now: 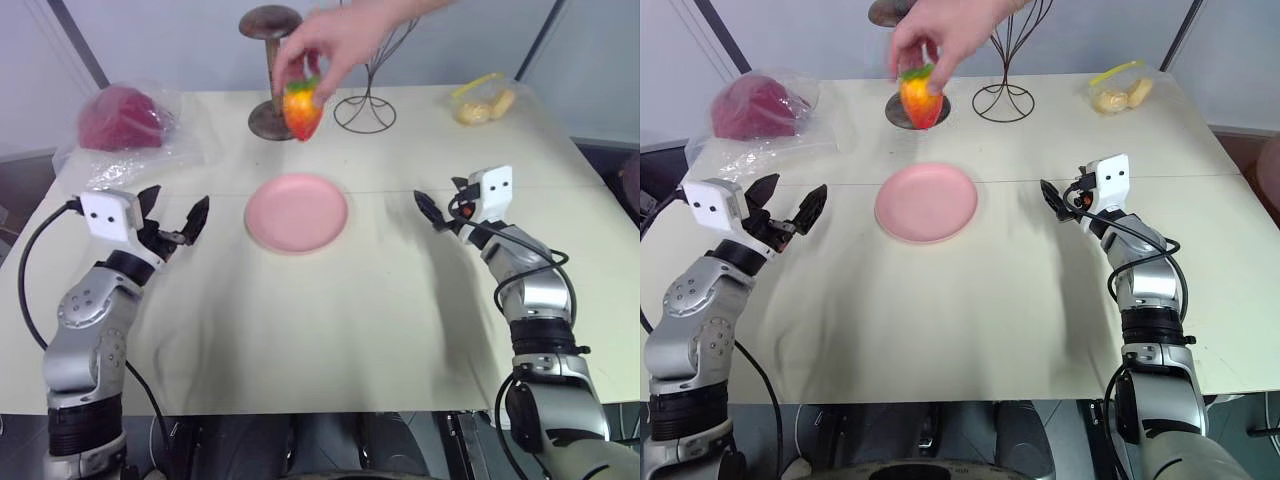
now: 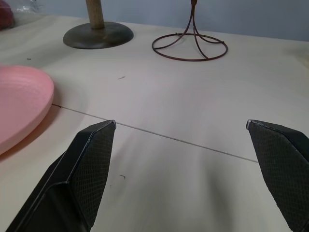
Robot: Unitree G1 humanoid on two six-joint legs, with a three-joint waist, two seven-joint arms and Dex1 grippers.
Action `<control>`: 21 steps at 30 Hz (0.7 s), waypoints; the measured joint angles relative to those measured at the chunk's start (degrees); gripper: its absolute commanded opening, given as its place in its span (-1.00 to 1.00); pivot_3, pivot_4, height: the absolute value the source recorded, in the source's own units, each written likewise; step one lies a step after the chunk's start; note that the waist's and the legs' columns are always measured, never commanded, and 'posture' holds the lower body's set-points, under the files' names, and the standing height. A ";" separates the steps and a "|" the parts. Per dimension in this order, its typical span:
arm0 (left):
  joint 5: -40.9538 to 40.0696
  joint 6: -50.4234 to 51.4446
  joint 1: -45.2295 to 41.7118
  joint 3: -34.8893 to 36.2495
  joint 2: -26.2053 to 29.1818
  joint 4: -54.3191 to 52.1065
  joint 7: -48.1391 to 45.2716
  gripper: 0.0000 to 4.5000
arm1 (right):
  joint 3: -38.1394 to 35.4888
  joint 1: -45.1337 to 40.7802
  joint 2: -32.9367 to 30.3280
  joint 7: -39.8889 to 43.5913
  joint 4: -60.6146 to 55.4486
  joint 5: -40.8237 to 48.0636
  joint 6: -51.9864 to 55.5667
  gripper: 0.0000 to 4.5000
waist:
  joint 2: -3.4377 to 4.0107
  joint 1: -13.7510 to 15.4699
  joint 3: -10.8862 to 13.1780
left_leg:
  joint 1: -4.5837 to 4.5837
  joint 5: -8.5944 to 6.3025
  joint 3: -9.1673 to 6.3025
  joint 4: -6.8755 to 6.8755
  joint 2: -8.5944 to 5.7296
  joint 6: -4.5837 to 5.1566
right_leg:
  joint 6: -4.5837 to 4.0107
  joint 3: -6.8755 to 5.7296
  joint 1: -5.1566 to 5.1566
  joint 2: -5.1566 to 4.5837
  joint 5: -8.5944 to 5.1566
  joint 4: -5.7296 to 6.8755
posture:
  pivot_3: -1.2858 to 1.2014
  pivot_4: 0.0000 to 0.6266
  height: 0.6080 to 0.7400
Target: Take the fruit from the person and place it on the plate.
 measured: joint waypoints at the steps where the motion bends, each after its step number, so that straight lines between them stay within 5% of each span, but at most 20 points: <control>1: 0.00 0.00 -0.04 0.00 0.11 0.15 -0.09 1.00 | 0.00 0.00 0.00 -0.02 0.00 0.00 0.00 0.97 | 0.00 0.00 0.00 | 0.00 0.00 0.00 0.00 0.00 0.00 | 0.00 0.00 0.00 0.00 0.00 0.00 | 0.03 -0.52 1.00; 8: 0.00 -0.01 -0.24 -0.03 0.42 0.43 -0.71 1.00 | 0.37 1.61 -1.00 3.57 -2.46 0.89 0.57 0.97 | 0.00 0.15 0.00 | 0.00 0.00 0.00 0.00 0.00 0.00 | 0.00 0.00 0.00 0.00 0.00 0.00 | 0.03 -0.52 1.00; 15: -0.03 0.02 -0.46 -0.03 1.22 0.93 -1.35 1.00 | 2.55 11.29 -16.17 25.57 -25.25 14.93 18.11 0.97 | 0.00 0.28 0.00 | 0.02 -0.14 -0.06 0.03 0.00 0.25 | 0.00 -0.03 0.10 -0.02 0.00 -0.04 | 0.03 -0.52 1.00; 17: -0.03 0.03 -0.47 0.04 1.45 1.20 -1.72 1.00 | 2.54 12.48 -20.85 28.41 -29.49 16.36 21.87 0.97 | -0.03 0.31 -0.02 | 0.06 -0.16 -0.09 0.03 0.00 0.28 | 0.00 -0.07 0.17 -0.02 0.00 -0.07 | 0.03 -0.52 1.00; 21: -0.02 0.20 -0.86 -0.90 1.44 1.49 -2.47 1.00 | 2.55 11.24 -19.97 27.31 -31.29 16.55 23.89 0.97 | -0.07 0.24 -0.04 | 0.17 -0.17 -0.09 0.02 0.04 0.28 | 0.00 -0.06 0.27 0.01 0.00 -0.08 | 0.03 -0.52 1.00</control>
